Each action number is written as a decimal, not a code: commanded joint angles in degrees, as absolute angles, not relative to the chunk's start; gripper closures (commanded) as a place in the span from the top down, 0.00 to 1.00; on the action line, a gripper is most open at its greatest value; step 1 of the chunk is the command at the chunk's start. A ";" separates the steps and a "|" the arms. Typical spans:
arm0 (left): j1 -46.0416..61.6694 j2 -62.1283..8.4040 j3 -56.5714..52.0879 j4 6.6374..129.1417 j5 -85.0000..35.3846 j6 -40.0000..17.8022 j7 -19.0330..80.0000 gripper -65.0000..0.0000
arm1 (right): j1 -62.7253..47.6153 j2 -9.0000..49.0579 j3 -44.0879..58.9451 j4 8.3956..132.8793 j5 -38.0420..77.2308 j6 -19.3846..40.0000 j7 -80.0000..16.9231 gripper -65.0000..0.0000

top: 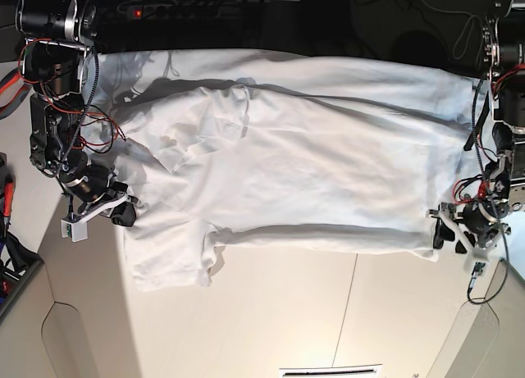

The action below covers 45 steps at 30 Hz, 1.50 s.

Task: Layout the t-shirt on the table in an organized manner, then fold the t-shirt properly
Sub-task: 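Grasp the shirt's two ends with both grippers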

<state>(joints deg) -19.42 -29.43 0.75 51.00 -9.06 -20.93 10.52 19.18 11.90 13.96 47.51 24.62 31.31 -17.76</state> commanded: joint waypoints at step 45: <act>-32.51 -29.87 13.78 30.06 -27.55 -30.87 18.70 0.00 | 20.99 13.15 14.13 49.91 26.30 31.97 -16.49 0.00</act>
